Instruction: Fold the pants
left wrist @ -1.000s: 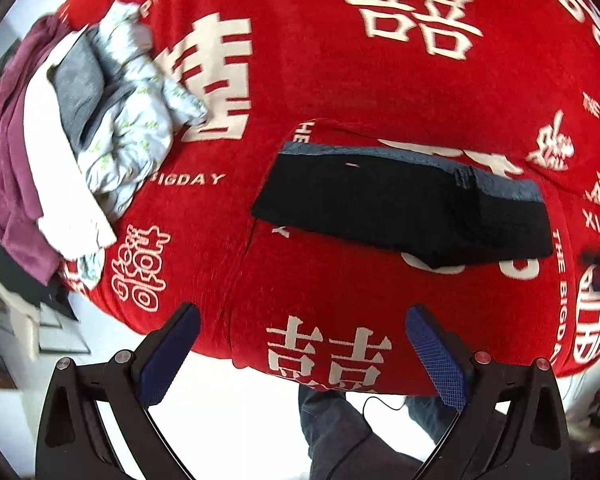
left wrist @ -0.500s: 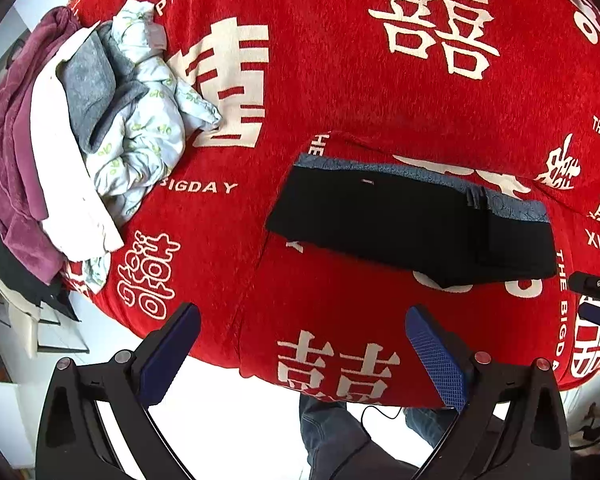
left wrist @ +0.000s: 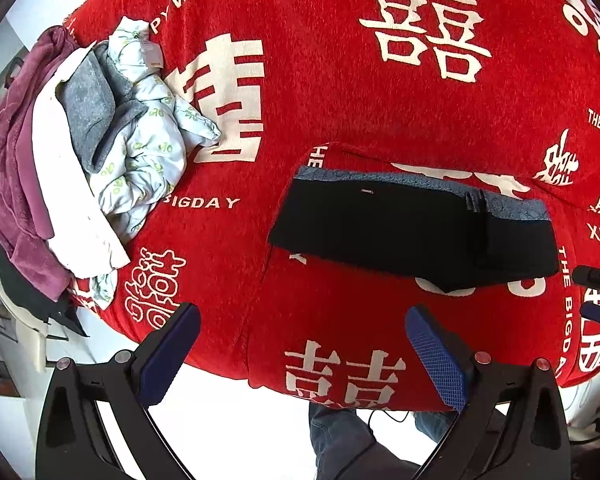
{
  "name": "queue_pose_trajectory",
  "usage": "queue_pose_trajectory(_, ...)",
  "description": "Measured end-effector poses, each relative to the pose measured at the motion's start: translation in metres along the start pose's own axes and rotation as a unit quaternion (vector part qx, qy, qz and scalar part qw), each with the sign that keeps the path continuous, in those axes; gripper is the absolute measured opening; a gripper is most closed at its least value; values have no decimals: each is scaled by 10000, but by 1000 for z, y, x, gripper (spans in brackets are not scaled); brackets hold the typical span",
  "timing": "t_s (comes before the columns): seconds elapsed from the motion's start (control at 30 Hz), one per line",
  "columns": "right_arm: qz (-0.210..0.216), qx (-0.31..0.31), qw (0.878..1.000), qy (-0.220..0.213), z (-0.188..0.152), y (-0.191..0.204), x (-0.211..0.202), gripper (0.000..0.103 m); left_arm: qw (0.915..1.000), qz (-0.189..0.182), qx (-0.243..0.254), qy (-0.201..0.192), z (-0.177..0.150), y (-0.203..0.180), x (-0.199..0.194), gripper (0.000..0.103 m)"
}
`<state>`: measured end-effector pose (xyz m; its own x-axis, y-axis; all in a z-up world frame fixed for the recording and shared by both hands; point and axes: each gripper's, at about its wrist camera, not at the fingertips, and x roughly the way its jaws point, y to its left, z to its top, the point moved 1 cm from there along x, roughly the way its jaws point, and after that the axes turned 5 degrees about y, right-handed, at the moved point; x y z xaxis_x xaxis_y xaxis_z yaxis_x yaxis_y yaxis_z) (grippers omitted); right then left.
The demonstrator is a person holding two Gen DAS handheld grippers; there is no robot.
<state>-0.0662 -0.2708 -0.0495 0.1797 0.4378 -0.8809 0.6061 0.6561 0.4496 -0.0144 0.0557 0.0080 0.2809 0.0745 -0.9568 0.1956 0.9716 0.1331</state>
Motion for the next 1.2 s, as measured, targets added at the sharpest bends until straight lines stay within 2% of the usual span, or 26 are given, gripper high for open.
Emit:
queue_pose_trajectory(0.57, -9, -131, 9999, 47, 7, 10, 2, 84, 9993, 31, -359, -56, 2, 15, -2, 103)
queue_pose_trajectory(1.0, 108, -231, 9993, 276, 10, 18, 17, 84, 9979, 135, -619, 147, 1, 28, 5, 103)
queue_pose_trajectory(1.2, 315, -103, 9993, 154, 16, -3, 12, 84, 9970, 247, -641, 352, -2, 19, 9, 103)
